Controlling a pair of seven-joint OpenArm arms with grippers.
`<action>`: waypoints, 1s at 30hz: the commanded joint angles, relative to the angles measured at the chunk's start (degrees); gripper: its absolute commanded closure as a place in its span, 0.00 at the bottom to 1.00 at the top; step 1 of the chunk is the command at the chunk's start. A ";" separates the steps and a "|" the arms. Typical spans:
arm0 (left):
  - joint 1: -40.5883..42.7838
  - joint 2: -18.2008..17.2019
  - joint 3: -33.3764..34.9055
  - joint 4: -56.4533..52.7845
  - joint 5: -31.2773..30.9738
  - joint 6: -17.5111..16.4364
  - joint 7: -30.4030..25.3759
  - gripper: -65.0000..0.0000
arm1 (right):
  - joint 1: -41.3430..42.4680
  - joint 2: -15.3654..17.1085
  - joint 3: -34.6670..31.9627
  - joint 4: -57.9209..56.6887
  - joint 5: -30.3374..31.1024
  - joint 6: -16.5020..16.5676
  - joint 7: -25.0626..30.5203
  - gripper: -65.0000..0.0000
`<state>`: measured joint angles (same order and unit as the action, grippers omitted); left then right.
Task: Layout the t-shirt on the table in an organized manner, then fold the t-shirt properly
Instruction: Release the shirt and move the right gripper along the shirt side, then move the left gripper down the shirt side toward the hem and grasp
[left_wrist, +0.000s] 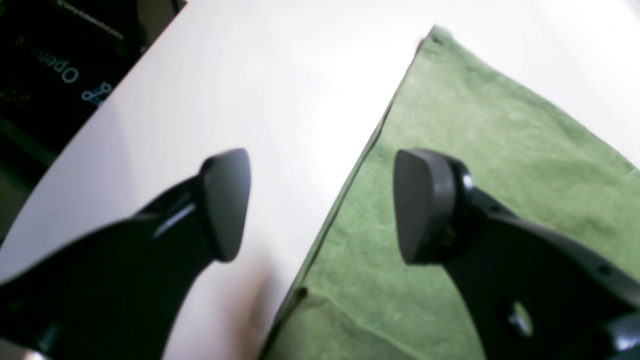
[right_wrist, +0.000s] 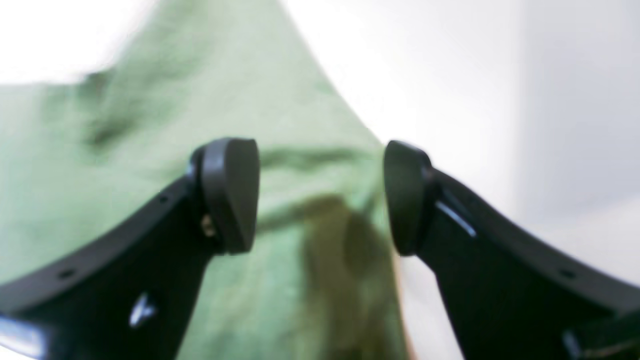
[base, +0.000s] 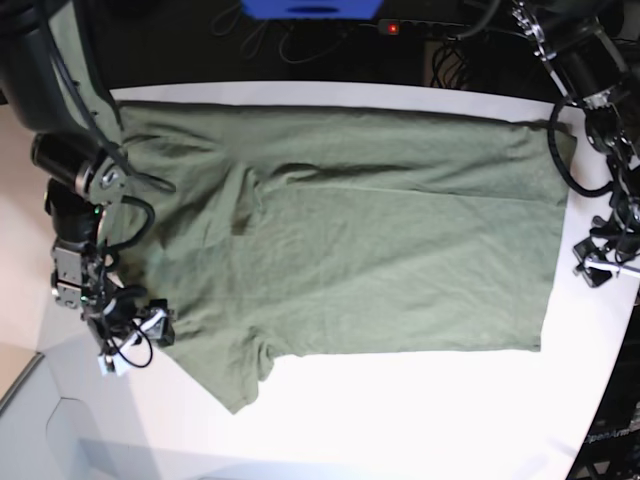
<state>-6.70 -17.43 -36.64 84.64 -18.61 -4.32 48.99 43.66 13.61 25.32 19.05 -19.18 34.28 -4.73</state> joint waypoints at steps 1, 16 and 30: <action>-0.47 -1.16 -0.24 0.94 -0.33 -0.03 -1.48 0.33 | 2.45 0.42 0.04 0.95 1.03 -0.48 2.31 0.39; -0.55 -0.99 -0.24 0.59 -0.33 -0.03 -1.56 0.33 | -3.00 0.15 0.04 0.95 1.03 -9.89 4.60 0.39; -16.38 -6.00 15.59 -27.01 -0.25 0.05 -13.87 0.33 | -3.44 -0.46 -0.05 0.78 1.03 -9.89 4.16 1.00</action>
<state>-21.50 -22.33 -20.71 56.53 -18.72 -4.34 36.01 39.00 12.60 25.32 19.38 -17.89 24.32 0.25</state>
